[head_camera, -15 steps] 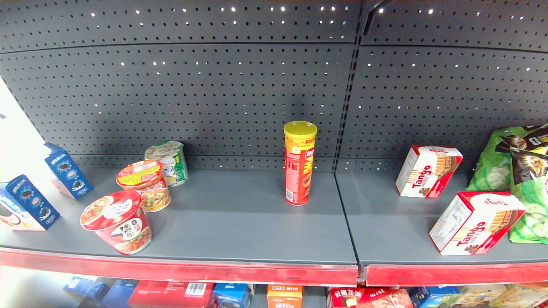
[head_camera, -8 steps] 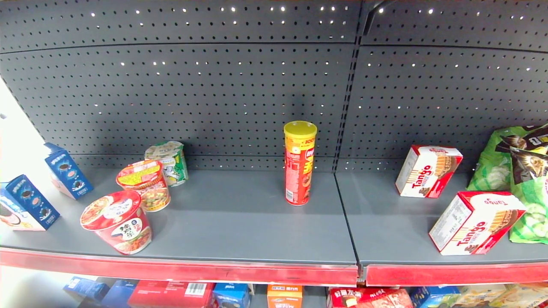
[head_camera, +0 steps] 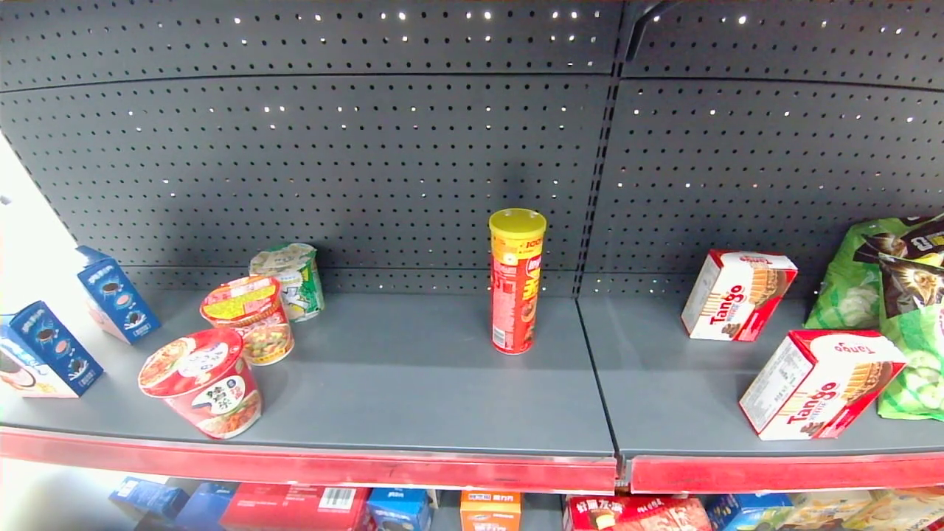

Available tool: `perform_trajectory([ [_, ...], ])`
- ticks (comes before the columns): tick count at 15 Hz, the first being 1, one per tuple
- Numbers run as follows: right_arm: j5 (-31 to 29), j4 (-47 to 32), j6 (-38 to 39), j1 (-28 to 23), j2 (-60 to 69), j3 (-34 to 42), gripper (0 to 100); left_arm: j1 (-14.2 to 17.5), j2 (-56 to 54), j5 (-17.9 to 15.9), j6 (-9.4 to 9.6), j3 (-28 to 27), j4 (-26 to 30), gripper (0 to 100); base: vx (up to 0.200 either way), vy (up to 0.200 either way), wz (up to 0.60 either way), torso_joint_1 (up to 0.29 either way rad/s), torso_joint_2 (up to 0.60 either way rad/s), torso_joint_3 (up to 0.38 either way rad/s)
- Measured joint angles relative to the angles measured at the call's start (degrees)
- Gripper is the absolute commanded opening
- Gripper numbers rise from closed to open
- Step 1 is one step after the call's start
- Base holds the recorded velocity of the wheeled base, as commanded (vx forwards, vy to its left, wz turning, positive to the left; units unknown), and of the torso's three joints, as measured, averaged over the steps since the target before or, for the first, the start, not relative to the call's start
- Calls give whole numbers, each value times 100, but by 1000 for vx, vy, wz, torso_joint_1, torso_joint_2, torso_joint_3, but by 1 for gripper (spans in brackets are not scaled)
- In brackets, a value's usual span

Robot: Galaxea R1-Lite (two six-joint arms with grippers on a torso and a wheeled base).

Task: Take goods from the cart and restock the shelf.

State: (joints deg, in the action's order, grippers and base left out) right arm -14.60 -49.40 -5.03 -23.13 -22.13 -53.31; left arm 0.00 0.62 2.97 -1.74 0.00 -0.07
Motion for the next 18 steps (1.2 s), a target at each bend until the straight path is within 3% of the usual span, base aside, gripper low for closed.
perform_trajectory([
  [3,-26,7,-178,117,302,177,100,0,0,-9,18,0,0,100,0,0,0,0,0,0],
  [9,-193,144,-266,160,400,160,100,0,0,-16,5,0,0,100,-200,0,0,6,3,4],
  [12,-195,273,-352,155,413,168,100,0,0,-18,16,0,2,100,0,0,0,0,0,0],
  [18,-184,273,-356,160,435,199,100,0,6,-20,18,0,0,100,0,0,-600,9,1,2],
])
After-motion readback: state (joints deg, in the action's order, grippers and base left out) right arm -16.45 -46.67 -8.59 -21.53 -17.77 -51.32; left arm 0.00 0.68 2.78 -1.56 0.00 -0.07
